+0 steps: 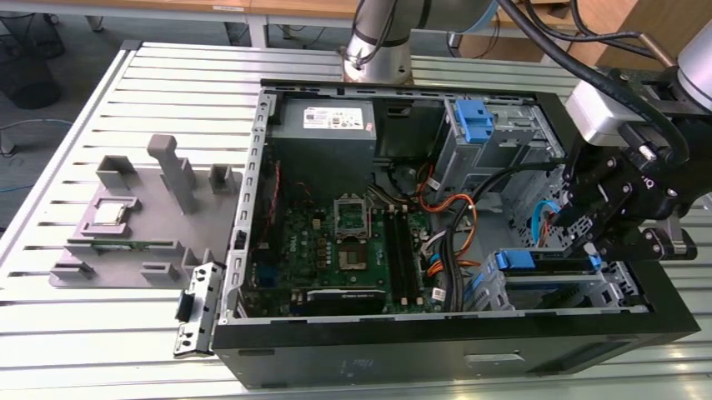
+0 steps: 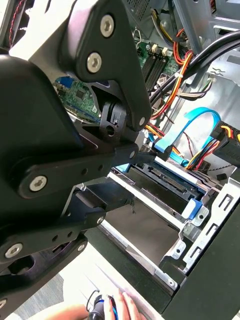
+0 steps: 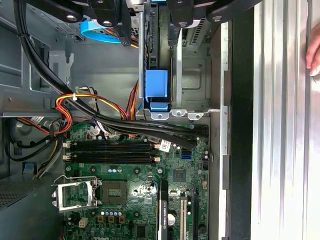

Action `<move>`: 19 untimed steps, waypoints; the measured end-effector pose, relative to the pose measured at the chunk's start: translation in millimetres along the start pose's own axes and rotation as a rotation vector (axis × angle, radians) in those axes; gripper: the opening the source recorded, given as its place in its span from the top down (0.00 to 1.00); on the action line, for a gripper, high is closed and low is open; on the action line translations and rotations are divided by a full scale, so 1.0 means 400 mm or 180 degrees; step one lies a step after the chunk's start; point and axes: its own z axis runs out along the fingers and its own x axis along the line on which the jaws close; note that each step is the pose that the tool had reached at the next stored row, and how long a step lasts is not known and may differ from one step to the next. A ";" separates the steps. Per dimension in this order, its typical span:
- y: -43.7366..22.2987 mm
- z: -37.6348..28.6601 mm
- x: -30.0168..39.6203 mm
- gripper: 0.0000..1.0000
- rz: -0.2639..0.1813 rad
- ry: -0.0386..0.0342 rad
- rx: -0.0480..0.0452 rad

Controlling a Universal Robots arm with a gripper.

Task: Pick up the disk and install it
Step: 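Insert the first disk wire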

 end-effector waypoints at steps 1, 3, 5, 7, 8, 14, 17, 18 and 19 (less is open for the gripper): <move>0.000 -0.001 0.000 0.58 0.0000 0.0001 0.0000; 0.000 -0.005 0.000 0.58 0.0000 0.0001 0.0000; 0.000 -0.010 0.000 0.58 0.0000 0.0000 0.0000; 0.000 -0.015 -0.001 0.58 0.0000 0.0000 0.0000; 0.000 -0.018 -0.001 0.58 0.0000 0.0000 0.0000; 0.001 -0.028 -0.001 0.58 0.0000 -0.0001 0.0000; 0.001 -0.028 -0.004 0.58 0.0000 0.0000 0.0000; 0.001 -0.028 -0.005 0.58 0.0000 -0.0001 0.0000; 0.001 -0.028 -0.006 0.58 0.0000 -0.0001 0.0000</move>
